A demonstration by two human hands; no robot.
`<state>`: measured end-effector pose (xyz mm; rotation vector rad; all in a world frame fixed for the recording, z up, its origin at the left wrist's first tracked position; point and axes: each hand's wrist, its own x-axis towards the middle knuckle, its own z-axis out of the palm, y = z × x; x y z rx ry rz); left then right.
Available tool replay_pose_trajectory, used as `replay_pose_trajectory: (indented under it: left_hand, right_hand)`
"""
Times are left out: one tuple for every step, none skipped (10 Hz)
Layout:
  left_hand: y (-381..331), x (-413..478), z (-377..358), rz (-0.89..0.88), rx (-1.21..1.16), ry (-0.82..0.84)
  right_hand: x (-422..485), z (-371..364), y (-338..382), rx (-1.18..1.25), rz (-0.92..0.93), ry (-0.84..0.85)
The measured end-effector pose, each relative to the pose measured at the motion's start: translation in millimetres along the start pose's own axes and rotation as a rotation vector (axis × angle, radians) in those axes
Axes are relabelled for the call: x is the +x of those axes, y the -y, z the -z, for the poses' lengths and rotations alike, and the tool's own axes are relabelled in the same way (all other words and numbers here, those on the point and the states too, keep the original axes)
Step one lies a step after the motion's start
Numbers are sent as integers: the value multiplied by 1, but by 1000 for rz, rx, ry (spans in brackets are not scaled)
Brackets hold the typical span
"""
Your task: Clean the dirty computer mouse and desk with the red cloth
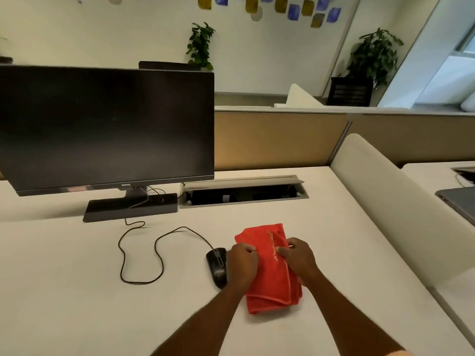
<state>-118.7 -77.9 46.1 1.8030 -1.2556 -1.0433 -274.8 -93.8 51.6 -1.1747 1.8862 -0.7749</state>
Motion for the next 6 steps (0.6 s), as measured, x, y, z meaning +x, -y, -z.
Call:
replay_pose_trajectory:
  left_hand:
    - [-6,10,-12,-4,77,-3]
    - [-8,14,-20,-11,150,30]
    - [-4,15,-24,-34,212,86]
    - [0,10,-22,-66,277,130]
    - [0,5,-12,-90,284,89]
    - [3,-3,6,-180,288,16]
  right_hand:
    - [25,-4,-2,-133,47,-5]
    - [38,-6,-7,-247,75,13]
    - [42,-9,-11,-380,97,23]
    - [40,-12,-9,-522,100,20]
    - [32,-19,-1,-685,125,-71]
    - [15,-30,10,-746,240,-204]
